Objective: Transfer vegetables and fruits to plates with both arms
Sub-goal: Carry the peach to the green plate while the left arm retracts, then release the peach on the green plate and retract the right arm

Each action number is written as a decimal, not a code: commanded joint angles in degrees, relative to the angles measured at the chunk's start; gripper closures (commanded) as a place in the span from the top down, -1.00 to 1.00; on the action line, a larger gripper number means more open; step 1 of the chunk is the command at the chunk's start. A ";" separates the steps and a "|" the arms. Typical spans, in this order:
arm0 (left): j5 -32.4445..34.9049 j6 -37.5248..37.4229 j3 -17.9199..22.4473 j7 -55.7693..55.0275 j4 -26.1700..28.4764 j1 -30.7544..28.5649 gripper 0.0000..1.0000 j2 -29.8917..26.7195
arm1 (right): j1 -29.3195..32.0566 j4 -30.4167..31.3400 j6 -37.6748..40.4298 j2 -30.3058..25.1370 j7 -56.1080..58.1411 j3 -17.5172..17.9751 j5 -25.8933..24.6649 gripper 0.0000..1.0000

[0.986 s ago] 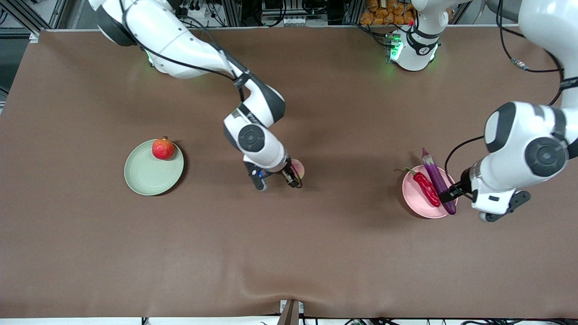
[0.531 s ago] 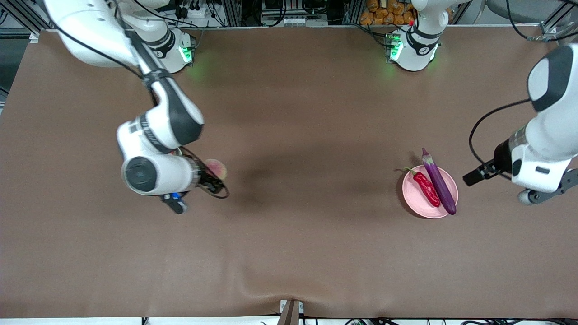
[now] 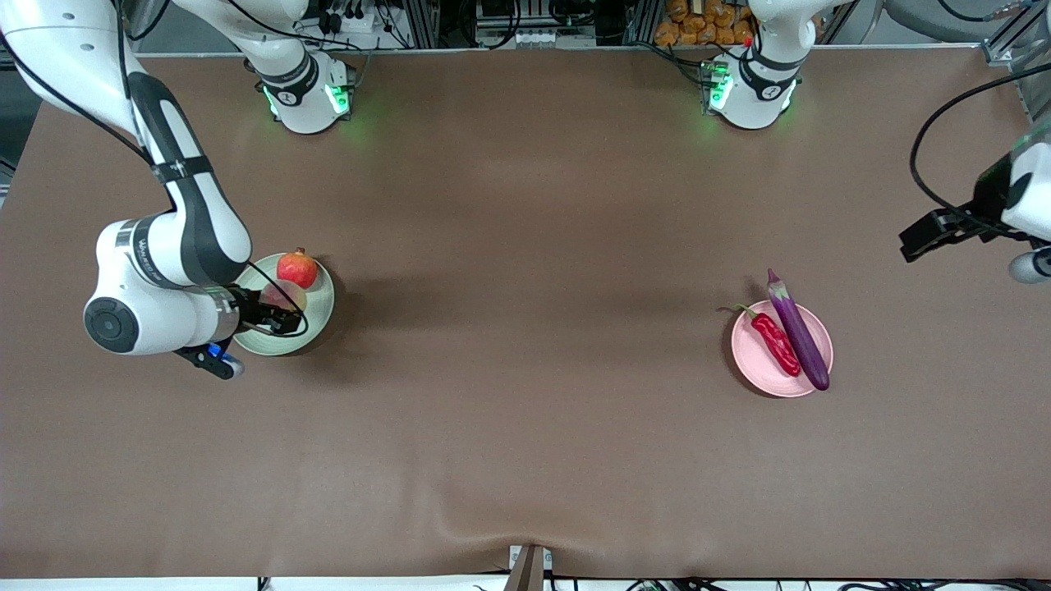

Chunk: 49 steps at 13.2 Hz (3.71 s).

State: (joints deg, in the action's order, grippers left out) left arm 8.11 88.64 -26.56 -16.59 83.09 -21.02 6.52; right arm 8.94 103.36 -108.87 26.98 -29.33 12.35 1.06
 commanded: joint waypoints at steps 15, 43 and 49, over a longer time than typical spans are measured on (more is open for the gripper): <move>-10.65 -4.09 23.13 15.27 6.91 11.96 1.00 -9.77 | 0.37 5.13 -13.95 -0.35 10.87 -5.93 -0.62 1.00; -5.91 -5.05 13.37 10.09 2.27 11.79 1.00 -9.60 | -6.83 -14.67 25.55 -32.87 31.16 -9.62 -2.29 1.00; -6.00 -5.50 13.29 10.53 1.98 11.61 1.00 -8.10 | -5.69 -19.43 28.36 -30.49 35.66 -9.80 -2.29 1.00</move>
State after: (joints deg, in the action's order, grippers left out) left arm 0.99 84.19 -12.89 -6.60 86.10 -9.32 -2.14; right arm 2.58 84.87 -81.65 -3.22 5.13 2.19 -0.66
